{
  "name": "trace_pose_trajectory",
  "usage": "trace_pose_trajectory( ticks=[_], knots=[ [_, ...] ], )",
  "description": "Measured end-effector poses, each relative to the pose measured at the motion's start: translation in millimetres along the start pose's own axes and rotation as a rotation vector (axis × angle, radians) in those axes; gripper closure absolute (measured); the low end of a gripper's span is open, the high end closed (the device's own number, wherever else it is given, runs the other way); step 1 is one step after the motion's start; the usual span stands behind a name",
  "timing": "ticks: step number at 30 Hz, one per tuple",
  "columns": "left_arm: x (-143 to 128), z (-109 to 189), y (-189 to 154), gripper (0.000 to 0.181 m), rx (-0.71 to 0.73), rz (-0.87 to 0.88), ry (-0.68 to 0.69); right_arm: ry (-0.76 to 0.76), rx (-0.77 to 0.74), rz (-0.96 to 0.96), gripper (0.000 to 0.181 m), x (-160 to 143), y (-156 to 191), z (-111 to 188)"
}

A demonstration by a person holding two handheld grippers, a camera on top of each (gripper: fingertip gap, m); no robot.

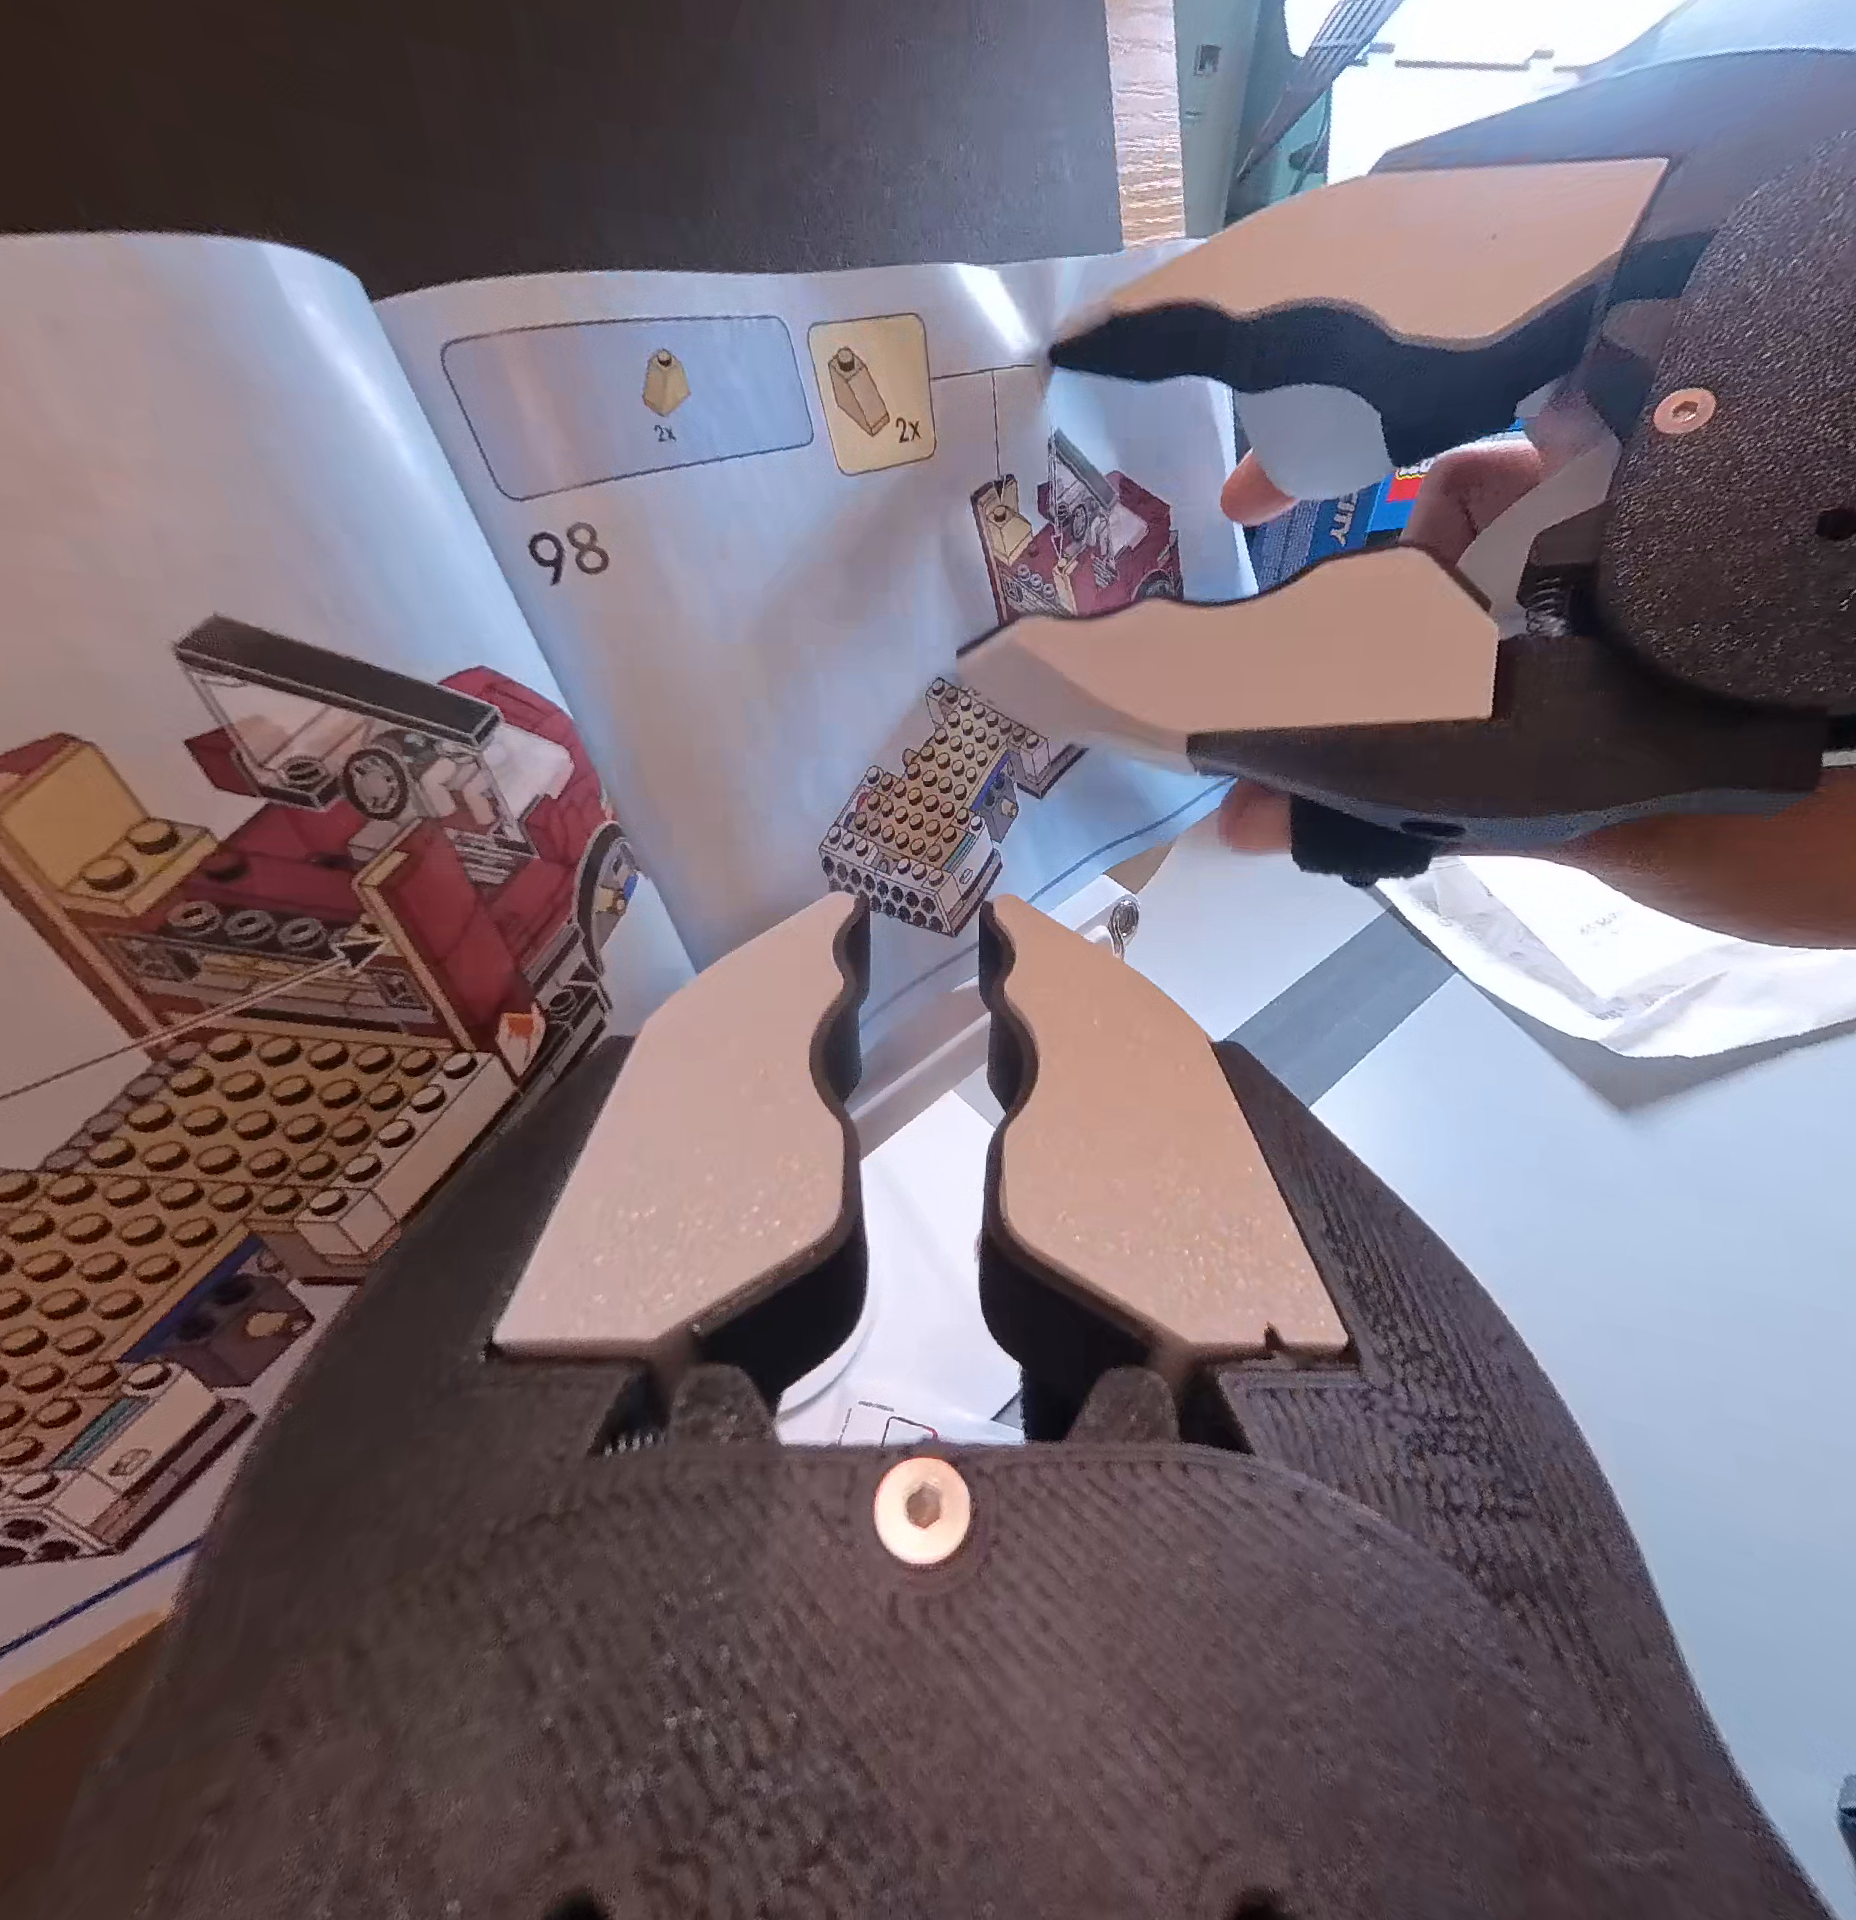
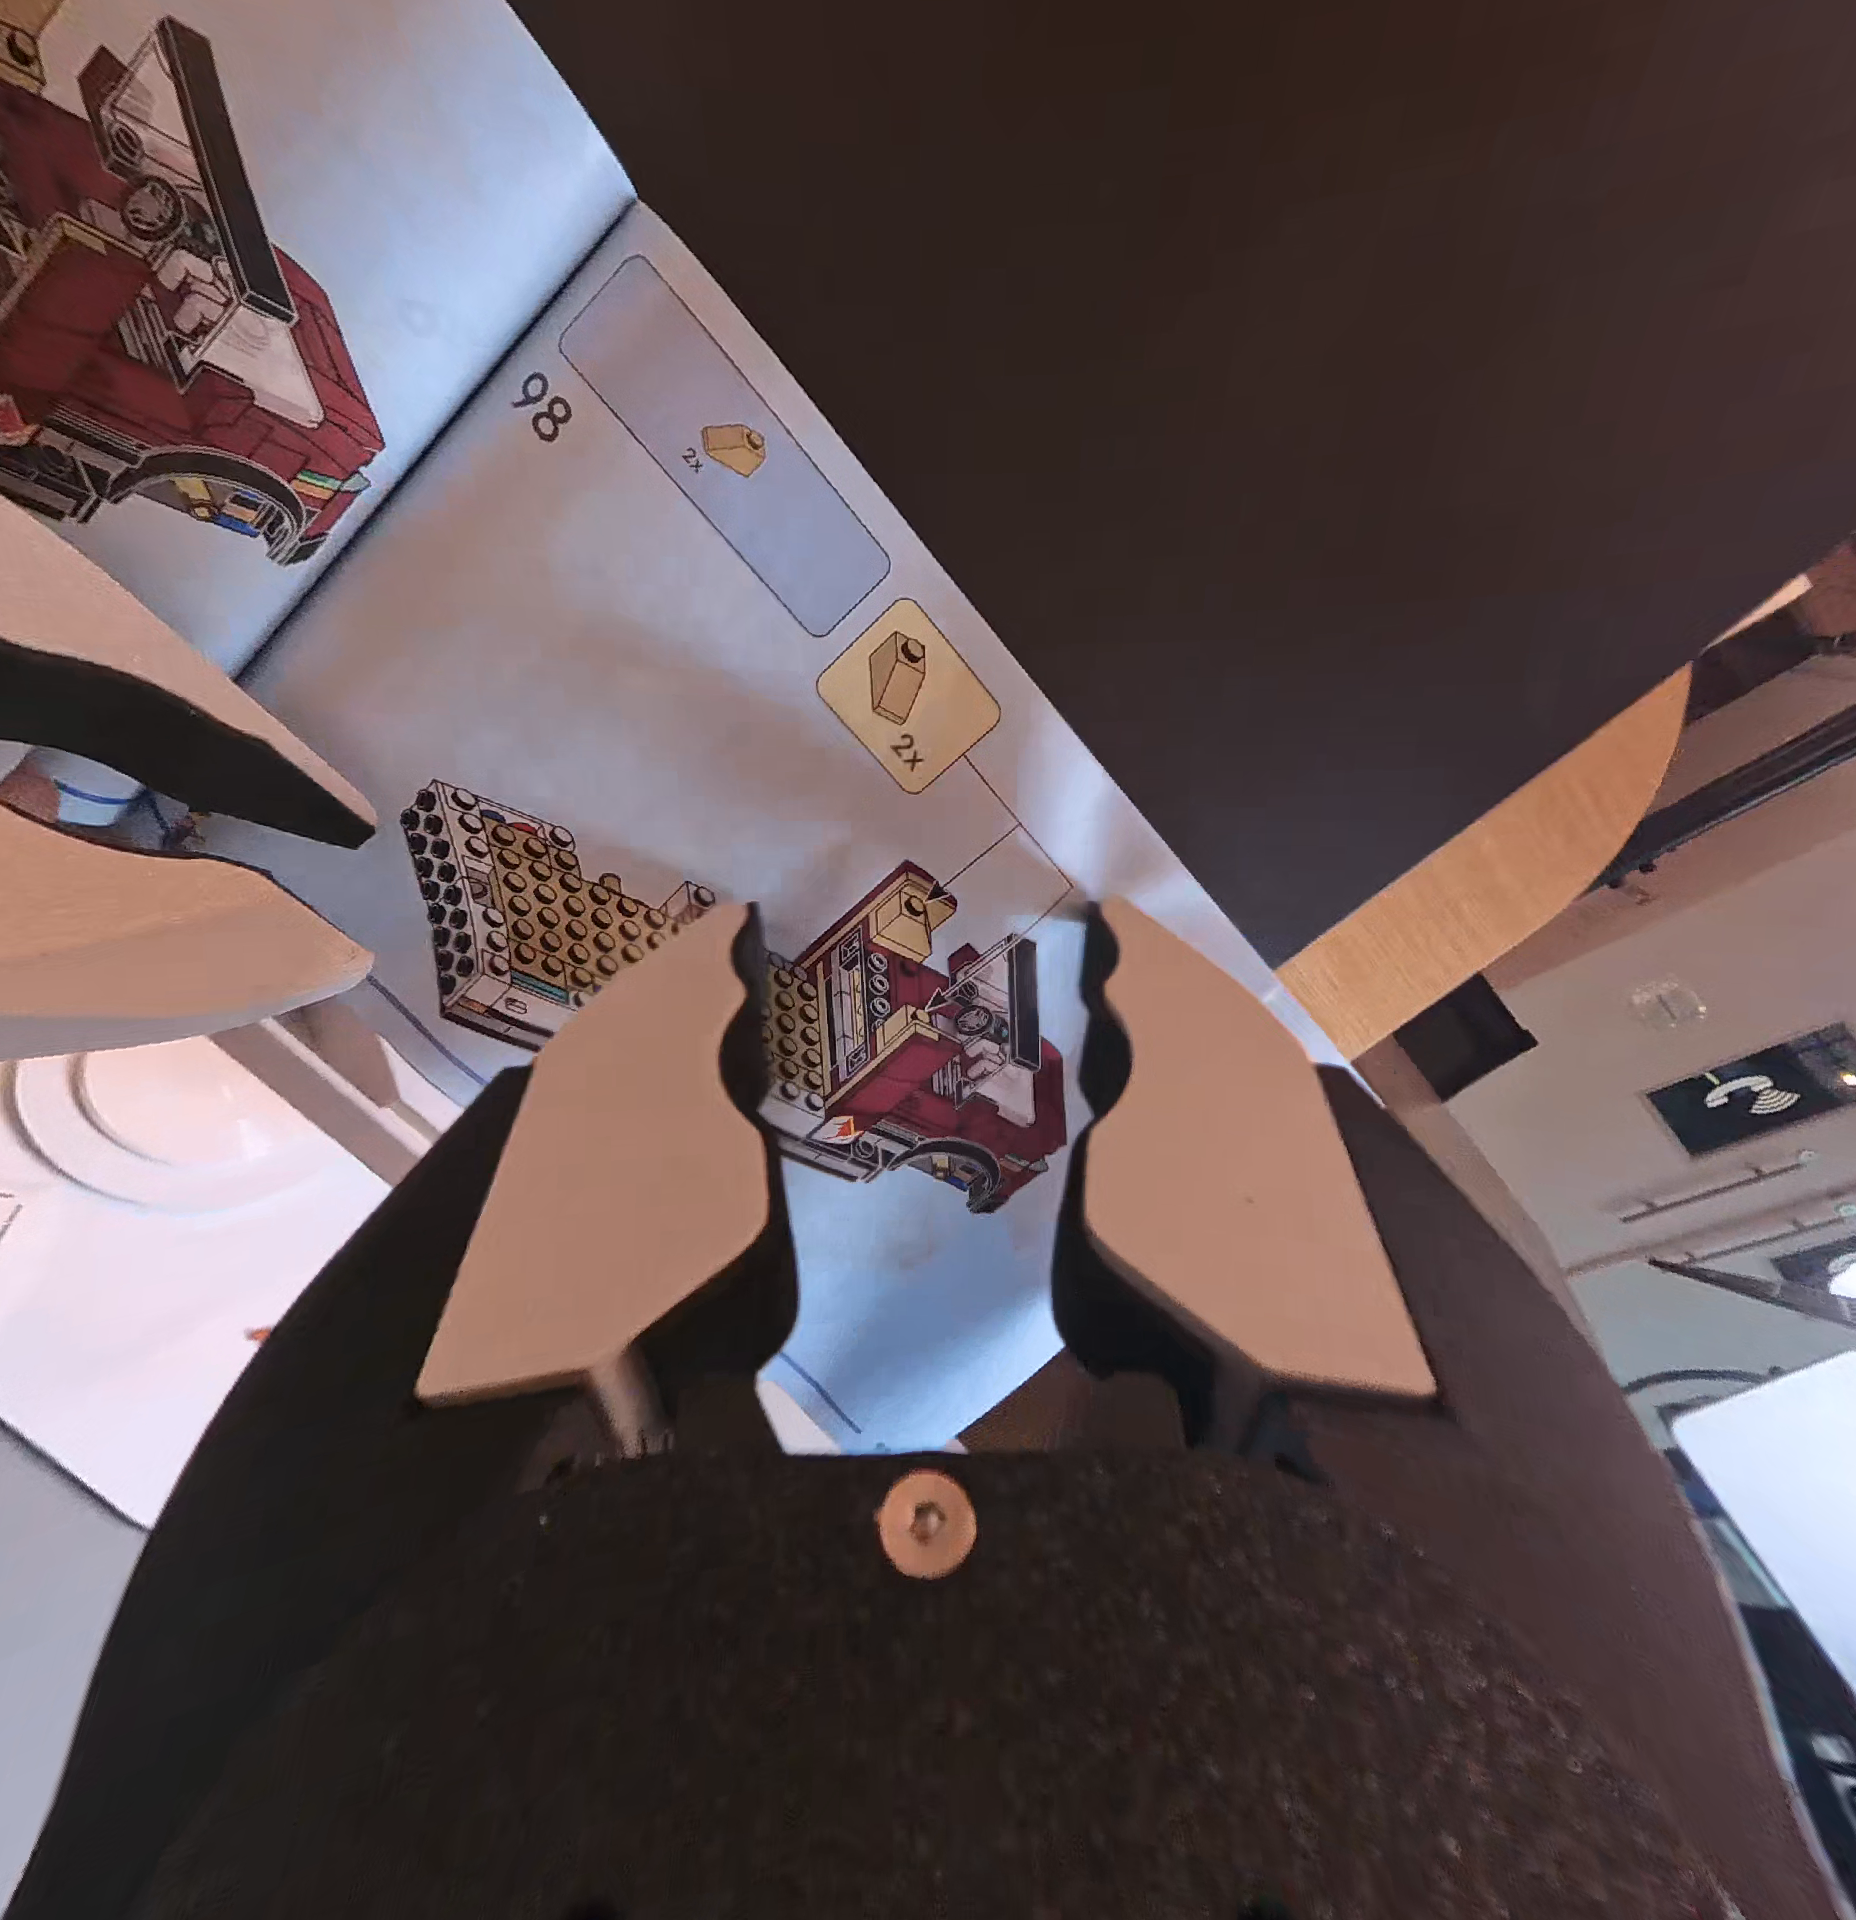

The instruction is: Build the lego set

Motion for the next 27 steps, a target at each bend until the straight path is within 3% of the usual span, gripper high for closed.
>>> trace_pose_trajectory(
  ticks=[3,6,7,9,11,14,19,27],
  knots=[
    [-0.3,-0.8,-0.7,0.162,0.0,0.002,0.003,0.017,0.026,-0.036,0.157,-4.8,-1.2,-1.5],
    [-1.2,-1.9,-1.4,0.163,-0.002,0.005,0.005,0.037,0.053,-0.031,0.18,-11.0,-1.1,-2.7],
    [-1.3,-2.2,-1.4,0.163,0.001,0.003,0.006,0.033,0.037,-0.033,0.169,-12.5,-2.7,-1.8],
    [-1.4,-2.3,-1.0,0.163,0.003,0.0,0.008,0.012,-0.018,-0.048,0.127,-15.3,-11.0,0.0],
    [-1.5,-1.9,-0.2,0.164,0.004,0.003,0.005,0.0,-0.001,-0.106,0.103,-19.0,-19.2,-1.0],
    [-2.0,-1.6,1.1,0.165,0.006,0.006,0.0,-0.013,0.044,-0.121,0.104,-23.2,-22.7,-4.4],
    [-2.8,-0.8,3.7,0.167,0.003,0.011,-0.007,-0.015,0.08,-0.115,0.156,-23.9,-22.3,-3.8],
    [-1.5,0.9,1.7,0.164,-0.003,0.005,-0.006,-0.101,-0.033,-0.044,0.156,-22.7,-21.9,10.7]
  ],
)
Point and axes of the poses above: each gripper's, where its closed fingertips meet, z back along the fingers, x out of its top, y = z × x across the jaws, the point moved 10 cm from there along z, back along the fingers, and after that the axes turned 1 degree about -x, right-handed, at the moved point
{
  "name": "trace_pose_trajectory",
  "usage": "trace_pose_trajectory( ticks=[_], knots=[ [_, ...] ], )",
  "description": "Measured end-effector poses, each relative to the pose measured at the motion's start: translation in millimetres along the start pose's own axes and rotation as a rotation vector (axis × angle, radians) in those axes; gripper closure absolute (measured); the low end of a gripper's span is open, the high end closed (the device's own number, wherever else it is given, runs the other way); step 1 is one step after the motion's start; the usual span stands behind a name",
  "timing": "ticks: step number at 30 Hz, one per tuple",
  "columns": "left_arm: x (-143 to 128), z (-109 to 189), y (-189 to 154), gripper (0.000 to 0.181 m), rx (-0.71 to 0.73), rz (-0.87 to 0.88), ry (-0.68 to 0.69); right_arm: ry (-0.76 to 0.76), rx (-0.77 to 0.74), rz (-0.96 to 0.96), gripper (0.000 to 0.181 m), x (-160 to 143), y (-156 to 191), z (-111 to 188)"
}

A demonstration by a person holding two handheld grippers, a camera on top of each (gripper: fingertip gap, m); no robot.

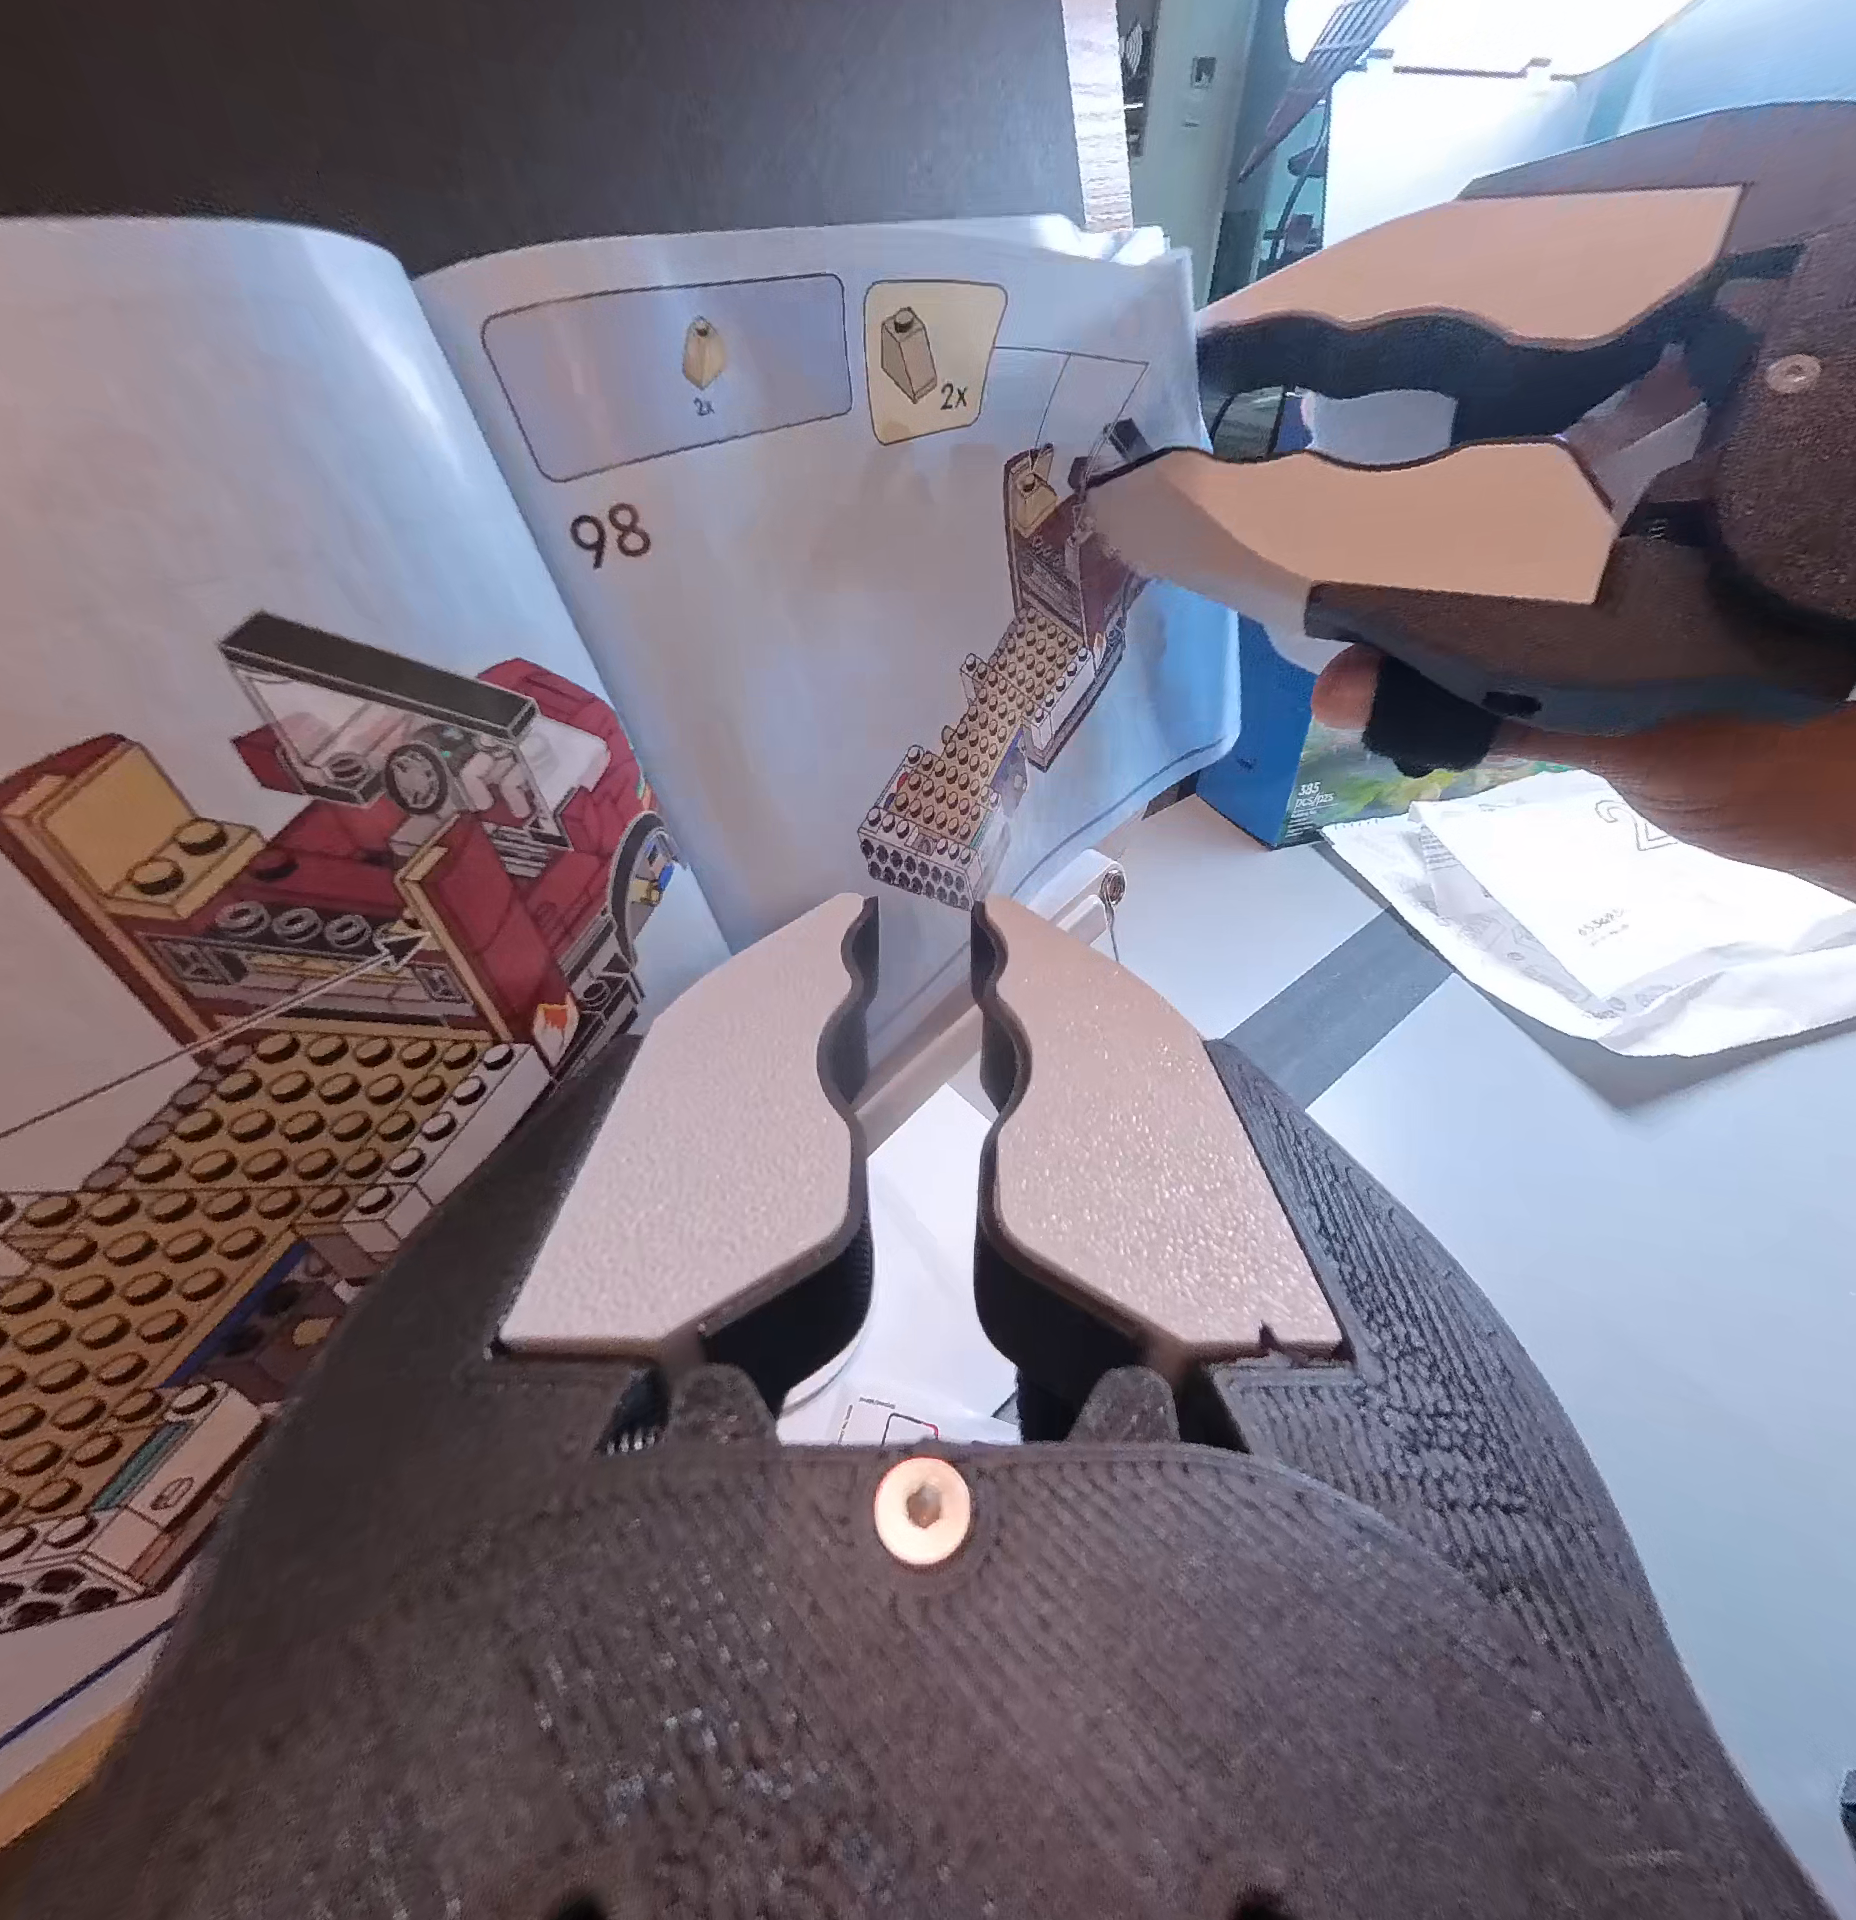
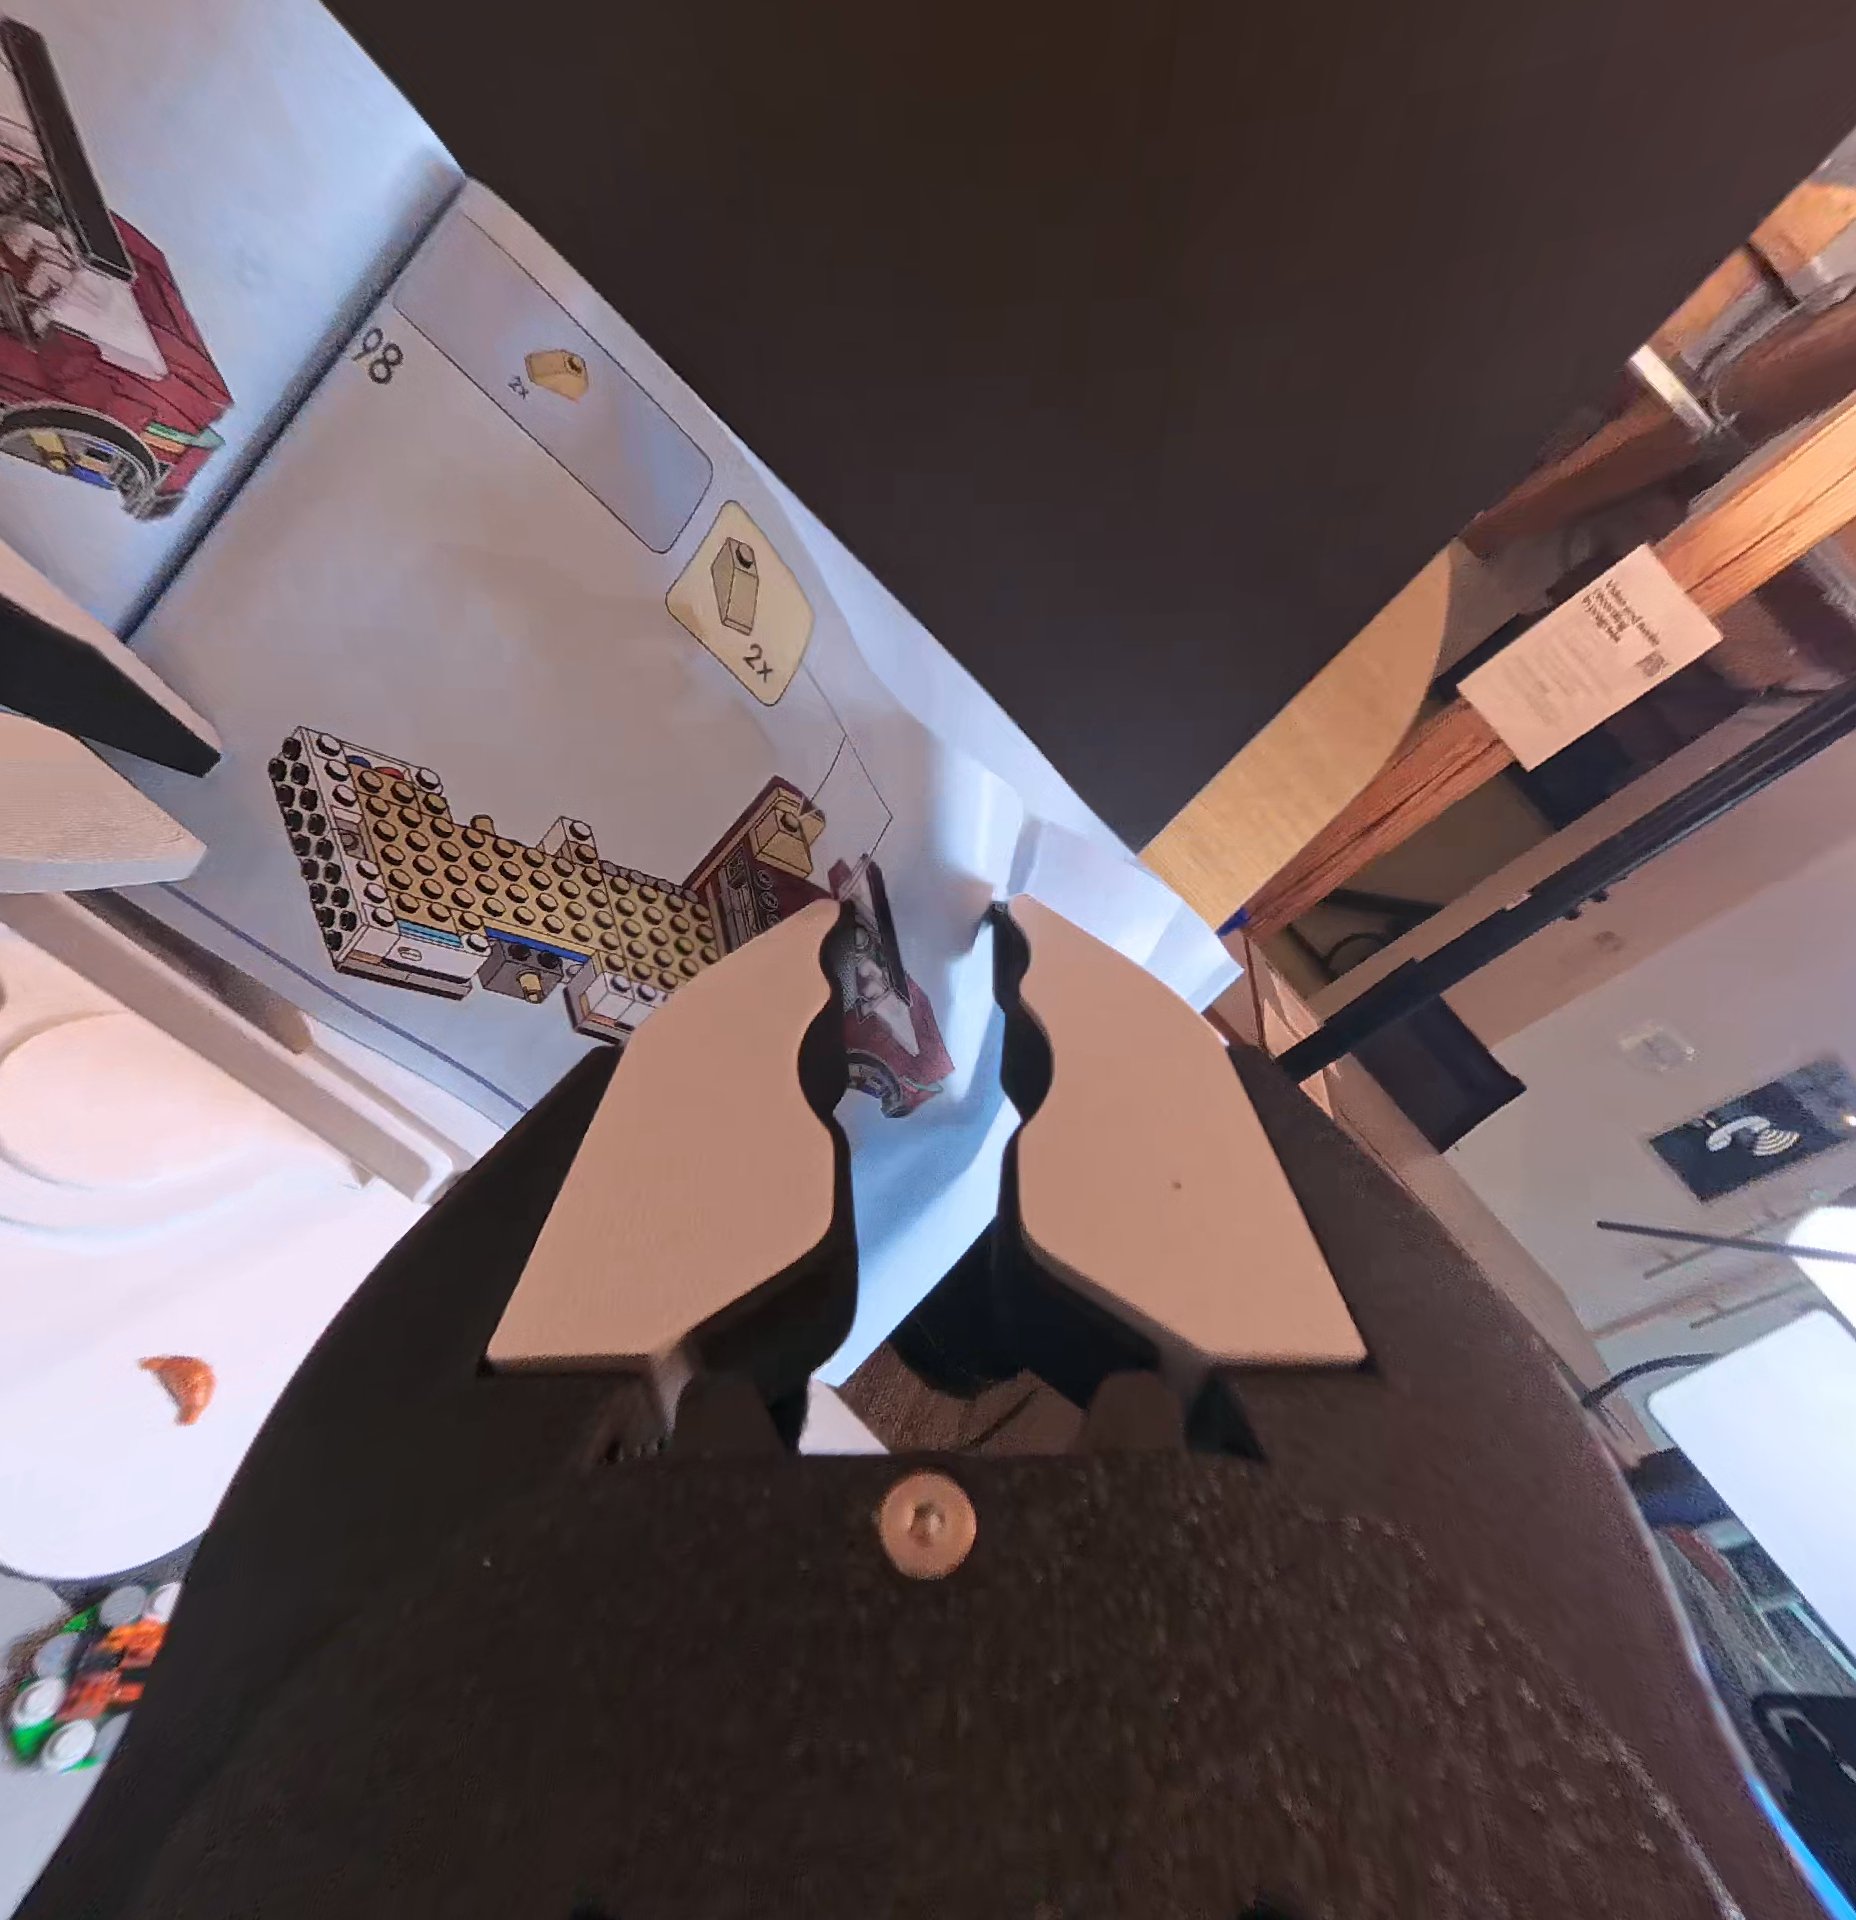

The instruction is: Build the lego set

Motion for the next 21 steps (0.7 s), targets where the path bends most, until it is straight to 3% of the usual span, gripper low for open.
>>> trace_pose_trajectory(
  ticks=[2,6,8,9,13,14,16,19,21],
  knots=[
    [1.2,0.2,-1.1,0.163,-0.002,-0.004,0.002,-0.02,-0.009,-0.003,0.157,-1.4,-1.6,5.2],
    [5.6,-0.4,-3.9,0.161,-0.006,-0.009,-0.004,-0.069,-0.01,0.028,0.179,-5.5,-0.8,15.4],
    [8.4,-1.0,-6.5,0.16,-0.011,-0.018,-0.008,-0.061,0.009,0.045,0.181,-8.4,2.3,16.5],
    [9.9,-1.7,-7.9,0.159,-0.014,-0.023,-0.006,-0.057,0.007,0.049,0.178,-9.7,2.9,15.9],
    [13.6,-5.3,-12.2,0.158,-0.013,-0.044,0.001,-0.061,-0.003,-0.003,0.128,-8.2,-7.9,3.4],
    [13.7,-6.2,-12.8,0.158,-0.012,-0.047,0.005,-0.053,0.015,-0.035,0.126,-7.3,-11.6,-1.2],
    [13.1,-7.2,-13.0,0.157,-0.01,-0.052,0.011,-0.036,0.047,-0.065,0.135,-7.9,-15.4,-8.8],
    [12.0,-6.2,-10.7,0.157,-0.008,-0.055,0.013,-0.016,0.065,-0.064,0.169,-13.0,-13.1,-12.6],
    [10.9,-5.5,-9.0,0.157,-0.01,-0.051,0.015,-0.017,0.055,-0.054,0.181,-16.2,-9.0,-10.5]
  ],
)
Point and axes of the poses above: each gripper's, where its closed fingertips meet, z back along the fingers, x out of its top, y = z × x across the jaws, the point moved 10 cm from there along z, back along the fingers, and after that the axes turned 1 degree about -x, right-handed, at the moved point
